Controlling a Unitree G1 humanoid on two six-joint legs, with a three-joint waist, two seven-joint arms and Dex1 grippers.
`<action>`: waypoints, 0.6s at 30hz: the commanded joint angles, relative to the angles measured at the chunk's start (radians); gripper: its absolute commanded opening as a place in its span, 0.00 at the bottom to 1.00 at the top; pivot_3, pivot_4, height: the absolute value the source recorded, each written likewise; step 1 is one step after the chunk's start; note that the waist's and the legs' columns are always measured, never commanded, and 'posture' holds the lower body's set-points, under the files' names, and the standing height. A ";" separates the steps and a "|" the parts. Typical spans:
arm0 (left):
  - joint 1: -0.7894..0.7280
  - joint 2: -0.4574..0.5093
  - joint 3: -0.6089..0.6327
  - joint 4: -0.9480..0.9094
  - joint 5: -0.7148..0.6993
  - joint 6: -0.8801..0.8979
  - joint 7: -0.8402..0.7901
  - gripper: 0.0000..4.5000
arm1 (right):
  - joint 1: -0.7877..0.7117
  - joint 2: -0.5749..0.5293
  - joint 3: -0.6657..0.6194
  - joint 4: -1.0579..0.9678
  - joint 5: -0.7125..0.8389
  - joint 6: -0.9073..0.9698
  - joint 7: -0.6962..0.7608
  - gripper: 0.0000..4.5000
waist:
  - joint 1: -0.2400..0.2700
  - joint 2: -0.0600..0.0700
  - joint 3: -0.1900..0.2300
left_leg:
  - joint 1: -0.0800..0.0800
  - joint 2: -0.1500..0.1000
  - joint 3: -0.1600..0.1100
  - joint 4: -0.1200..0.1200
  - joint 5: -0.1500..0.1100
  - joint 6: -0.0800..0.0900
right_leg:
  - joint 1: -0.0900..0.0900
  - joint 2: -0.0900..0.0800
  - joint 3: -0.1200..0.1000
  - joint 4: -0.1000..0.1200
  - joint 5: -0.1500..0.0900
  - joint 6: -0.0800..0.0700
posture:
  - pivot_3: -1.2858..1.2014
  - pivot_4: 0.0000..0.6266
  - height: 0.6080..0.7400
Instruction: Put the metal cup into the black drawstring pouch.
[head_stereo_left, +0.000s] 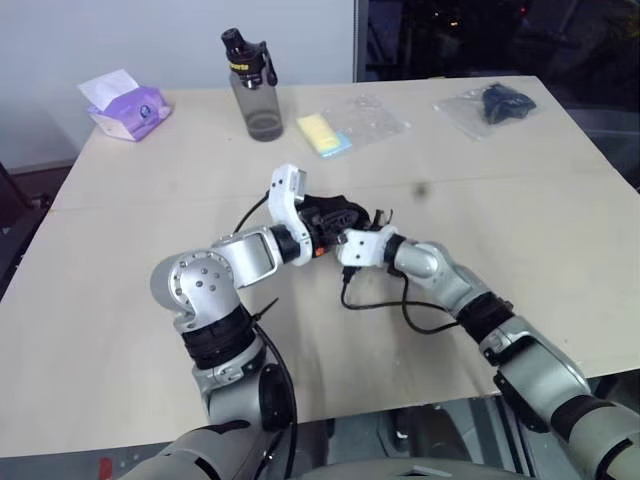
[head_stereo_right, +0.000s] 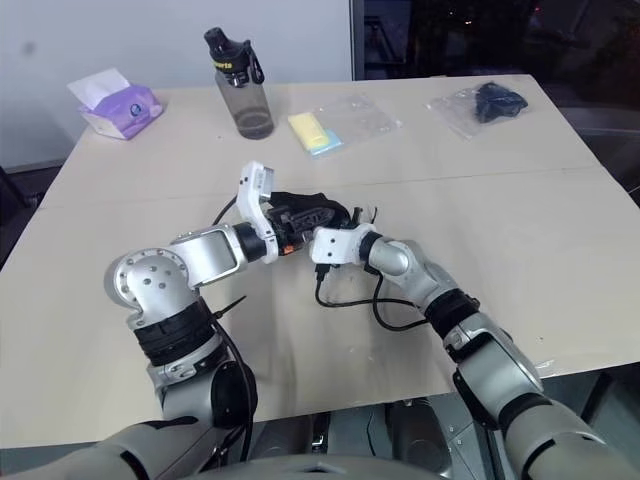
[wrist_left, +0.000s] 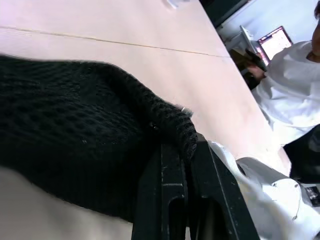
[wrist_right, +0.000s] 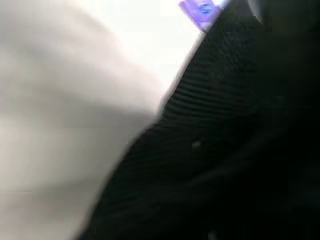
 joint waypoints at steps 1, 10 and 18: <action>-0.023 -0.006 0.027 -0.011 -0.021 -0.028 0.004 0.00 | 0.037 -0.054 -0.046 -0.147 0.070 -0.073 0.081 0.77 | 0.002 0.000 0.000 | 0.000 0.000 0.000 0.000 0.000 0.000 | 0.000 0.000 0.000 0.000 0.000 0.000 | 0.52 0.24 1.00; -0.038 -0.014 0.073 0.026 -0.032 -0.046 0.041 0.00 | 0.243 -0.207 -0.105 -0.476 0.272 -0.034 0.258 0.77 | 0.001 0.000 0.001 | 0.001 0.000 -0.001 0.000 -0.001 0.001 | 0.001 0.000 -0.001 0.000 0.000 0.000 | 0.52 0.24 1.00; -0.029 -0.010 0.088 0.006 -0.050 -0.026 0.053 0.00 | 0.380 -0.254 -0.226 -0.617 0.414 0.185 0.273 0.77 | 0.007 -0.001 0.001 | 0.002 0.000 -0.001 0.001 -0.001 0.002 | 0.004 0.000 -0.002 -0.001 0.000 0.000 | 0.52 0.24 1.00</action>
